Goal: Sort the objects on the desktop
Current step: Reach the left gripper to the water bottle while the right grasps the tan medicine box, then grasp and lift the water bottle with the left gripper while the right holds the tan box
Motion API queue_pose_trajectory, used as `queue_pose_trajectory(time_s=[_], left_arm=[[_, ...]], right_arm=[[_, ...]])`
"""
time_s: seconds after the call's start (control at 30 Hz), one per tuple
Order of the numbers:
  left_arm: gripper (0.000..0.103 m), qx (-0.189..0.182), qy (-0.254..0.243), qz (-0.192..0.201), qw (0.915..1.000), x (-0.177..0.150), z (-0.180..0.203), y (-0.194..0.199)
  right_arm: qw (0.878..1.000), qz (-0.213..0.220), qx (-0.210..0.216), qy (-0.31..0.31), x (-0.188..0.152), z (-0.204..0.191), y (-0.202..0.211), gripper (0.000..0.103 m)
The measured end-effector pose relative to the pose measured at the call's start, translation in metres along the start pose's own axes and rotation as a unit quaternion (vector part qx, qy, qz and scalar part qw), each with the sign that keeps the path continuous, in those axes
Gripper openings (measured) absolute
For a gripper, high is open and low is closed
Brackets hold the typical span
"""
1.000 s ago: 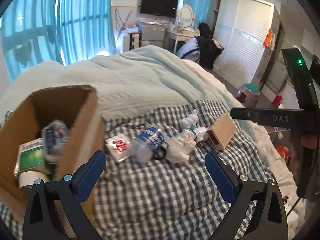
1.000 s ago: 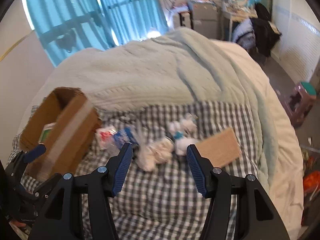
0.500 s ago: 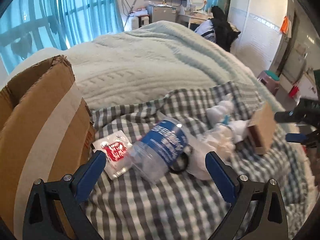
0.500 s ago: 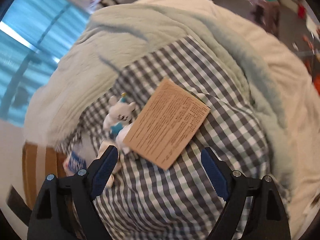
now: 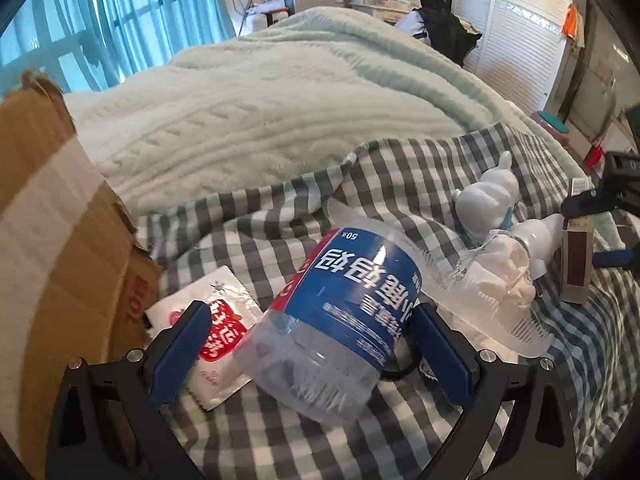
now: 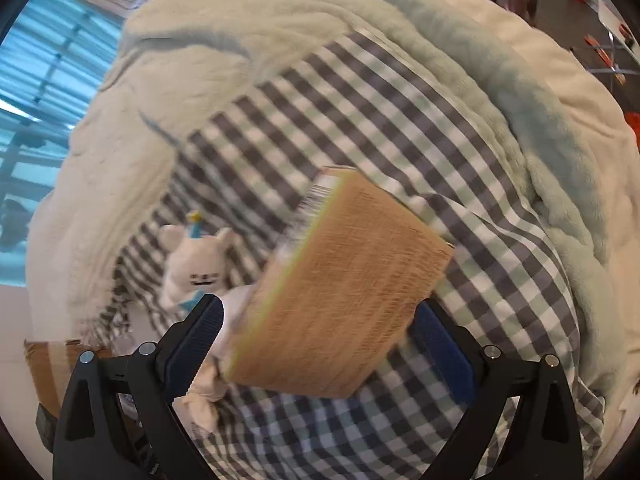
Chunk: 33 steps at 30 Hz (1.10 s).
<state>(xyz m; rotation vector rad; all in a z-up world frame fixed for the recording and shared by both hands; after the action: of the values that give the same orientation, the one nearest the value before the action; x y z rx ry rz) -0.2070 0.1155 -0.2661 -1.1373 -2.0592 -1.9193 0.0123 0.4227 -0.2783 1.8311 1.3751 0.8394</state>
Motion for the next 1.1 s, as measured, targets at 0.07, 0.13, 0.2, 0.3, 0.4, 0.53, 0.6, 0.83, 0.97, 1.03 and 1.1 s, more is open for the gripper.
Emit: queue_pose_trajectory(time_s=[0.07,0.13,0.2,0.3,0.4,0.53,0.6,0.83,0.97,1.03,1.1], left_arm=[[0.102,-0.005,-0.002,-0.01,0.9999,-0.002,0.001,-0.006],[0.082,-0.014,-0.008,-0.014,0.9998,-0.004,0.001,-0.008],[0.081,-0.019,-0.017,-0.014,0.9996,-0.004,0.004,-0.004],[0.076,-0.021,-0.029,-0.009,0.9993,-0.006,0.006,0.002],[0.073,-0.029,-0.02,-0.011,0.9993,-0.007,0.004,0.011],[0.069,-0.038,-0.01,-0.013,0.9992,-0.008,0.001,0.027],[0.066,-0.041,-0.008,-0.014,0.999,-0.012,-0.001,0.039],[0.065,-0.069,-0.029,-0.033,0.9967,-0.046,-0.002,0.073],[0.065,-0.07,-0.056,-0.047,0.9949,-0.076,0.004,0.084],[0.069,-0.073,-0.067,-0.054,0.9936,-0.086,0.007,0.085],[0.084,-0.06,-0.081,-0.071,0.9924,-0.09,0.01,0.081]], right_arm=[[0.999,-0.011,0.027,-0.029,-0.001,0.013,-0.006,0.098],[0.999,-0.018,0.036,-0.03,-0.003,0.019,-0.009,0.098],[0.999,-0.018,0.04,-0.01,-0.006,0.017,-0.007,0.096],[0.998,-0.019,0.052,0.016,-0.011,0.009,0.002,0.086],[0.997,-0.017,0.048,0.062,-0.018,-0.005,0.012,0.086],[0.993,-0.023,0.065,0.097,-0.031,-0.016,0.028,0.086],[0.99,-0.035,0.071,0.116,-0.037,-0.021,0.037,0.086],[0.981,-0.044,0.046,0.183,-0.072,-0.02,0.07,0.086],[0.969,-0.067,-0.001,0.236,-0.093,-0.019,0.063,0.086],[0.961,-0.074,-0.022,0.266,-0.106,-0.019,0.061,0.086],[0.956,-0.083,-0.029,0.278,-0.111,-0.018,0.056,0.086]])
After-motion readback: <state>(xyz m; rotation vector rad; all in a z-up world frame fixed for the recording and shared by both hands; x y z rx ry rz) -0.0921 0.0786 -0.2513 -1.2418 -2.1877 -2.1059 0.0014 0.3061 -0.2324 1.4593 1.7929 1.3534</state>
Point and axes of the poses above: each gripper's, at about its wrist camera, not at the fingertips, and y roughly against the way its jaws point, z to its right, x to its top, the point moved 1 cm from there along -y, roughly the way its jaws point, and after that the axes turned 12 degrees about x, right-handed, at the moved point
